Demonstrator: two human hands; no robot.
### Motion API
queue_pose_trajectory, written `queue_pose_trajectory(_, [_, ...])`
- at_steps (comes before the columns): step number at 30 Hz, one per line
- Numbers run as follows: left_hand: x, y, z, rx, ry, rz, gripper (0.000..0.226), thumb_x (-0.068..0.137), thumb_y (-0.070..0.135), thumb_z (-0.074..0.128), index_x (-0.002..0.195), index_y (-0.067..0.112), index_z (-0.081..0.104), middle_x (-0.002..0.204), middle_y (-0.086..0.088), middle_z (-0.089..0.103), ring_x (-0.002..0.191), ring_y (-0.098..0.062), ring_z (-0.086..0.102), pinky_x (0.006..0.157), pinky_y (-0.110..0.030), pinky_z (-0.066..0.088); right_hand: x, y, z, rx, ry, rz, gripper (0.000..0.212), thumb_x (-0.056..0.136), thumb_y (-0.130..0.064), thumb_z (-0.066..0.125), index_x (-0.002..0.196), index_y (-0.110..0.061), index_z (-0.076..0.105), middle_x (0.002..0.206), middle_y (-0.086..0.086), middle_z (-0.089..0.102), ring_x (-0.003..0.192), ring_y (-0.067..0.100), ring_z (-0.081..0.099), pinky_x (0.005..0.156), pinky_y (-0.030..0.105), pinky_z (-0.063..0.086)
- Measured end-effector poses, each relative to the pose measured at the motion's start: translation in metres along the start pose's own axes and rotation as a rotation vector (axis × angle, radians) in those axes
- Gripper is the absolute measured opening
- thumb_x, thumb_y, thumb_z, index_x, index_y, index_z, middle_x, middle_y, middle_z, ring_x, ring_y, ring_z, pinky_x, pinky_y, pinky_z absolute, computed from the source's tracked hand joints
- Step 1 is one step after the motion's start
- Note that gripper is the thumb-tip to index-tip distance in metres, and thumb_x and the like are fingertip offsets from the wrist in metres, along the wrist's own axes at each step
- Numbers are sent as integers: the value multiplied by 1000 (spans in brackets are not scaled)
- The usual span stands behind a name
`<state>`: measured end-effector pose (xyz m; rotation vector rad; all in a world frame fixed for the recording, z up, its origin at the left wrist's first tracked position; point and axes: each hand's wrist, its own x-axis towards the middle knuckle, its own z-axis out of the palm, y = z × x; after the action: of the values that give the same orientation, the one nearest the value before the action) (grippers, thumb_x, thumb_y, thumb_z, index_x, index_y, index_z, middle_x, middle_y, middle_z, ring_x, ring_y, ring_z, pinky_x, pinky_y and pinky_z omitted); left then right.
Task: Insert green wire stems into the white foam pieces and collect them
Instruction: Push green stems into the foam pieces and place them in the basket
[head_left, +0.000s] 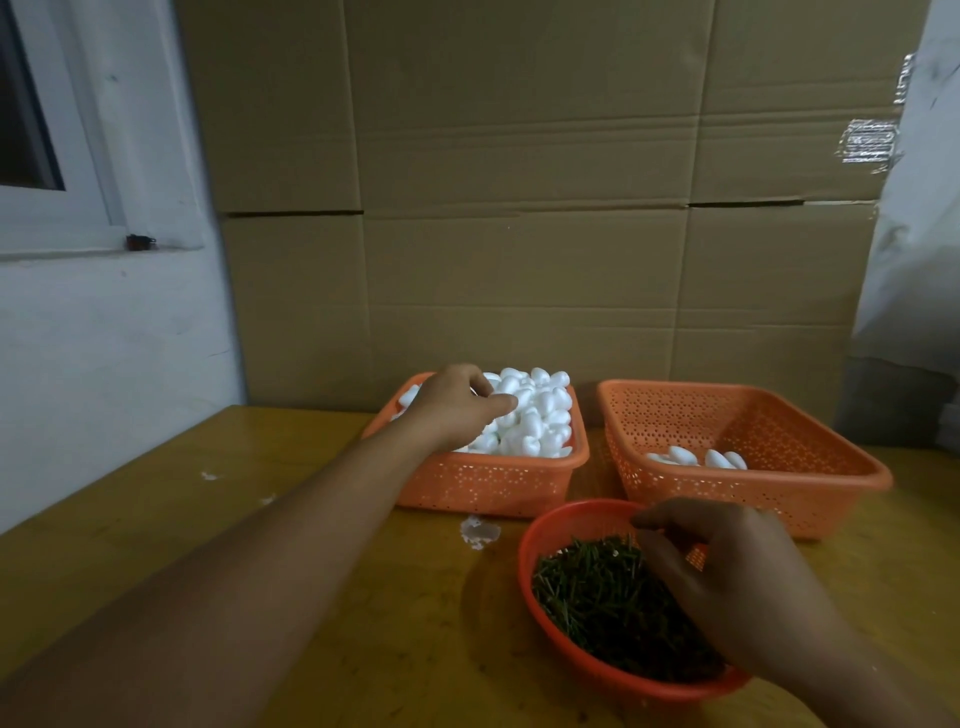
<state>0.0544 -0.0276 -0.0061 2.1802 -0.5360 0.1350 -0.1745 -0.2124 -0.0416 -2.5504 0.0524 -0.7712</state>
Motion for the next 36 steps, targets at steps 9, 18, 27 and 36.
queue_pose_trajectory(9, [-73, 20, 13, -731, -42, -34, 22, 84, -4, 71, 95, 12, 62, 100, -24, 74, 94, -40, 73, 68, -33, 52, 0, -5, -1, -16, -34, 9, 18, 84, -30, 67, 98, -31, 79, 81, -23, 72, 73, -5, 67, 74, 30, 59])
queue_pose_trajectory(18, [-120, 21, 36, -715, -149, 138, 28, 88, -7, 66, 98, 18, 73, 92, -9, 76, 78, -16, 71, 65, -21, 53, 0, -8, -2, -41, -75, 16, 27, 83, -38, 59, 102, -31, 78, 85, -20, 73, 73, -2, 68, 75, 31, 58])
queue_pose_trajectory(27, [-141, 22, 43, -412, -168, 349, 20, 99, 36, 47, 112, 47, 57, 83, -16, 57, 67, -28, 51, 61, -42, 45, 1, -2, -5, -164, -326, 57, 8, 90, -42, 68, 88, -38, 75, 80, -15, 73, 72, 4, 68, 69, 29, 59])
queue_pose_trajectory(36, [-151, 19, 52, -413, -308, 404, 28, 92, 22, 67, 112, 40, 60, 95, 13, 66, 88, -1, 64, 76, -23, 51, -2, -11, 7, -421, -565, 85, 30, 86, -57, 60, 99, -30, 64, 89, -10, 65, 84, 12, 66, 76, 34, 58])
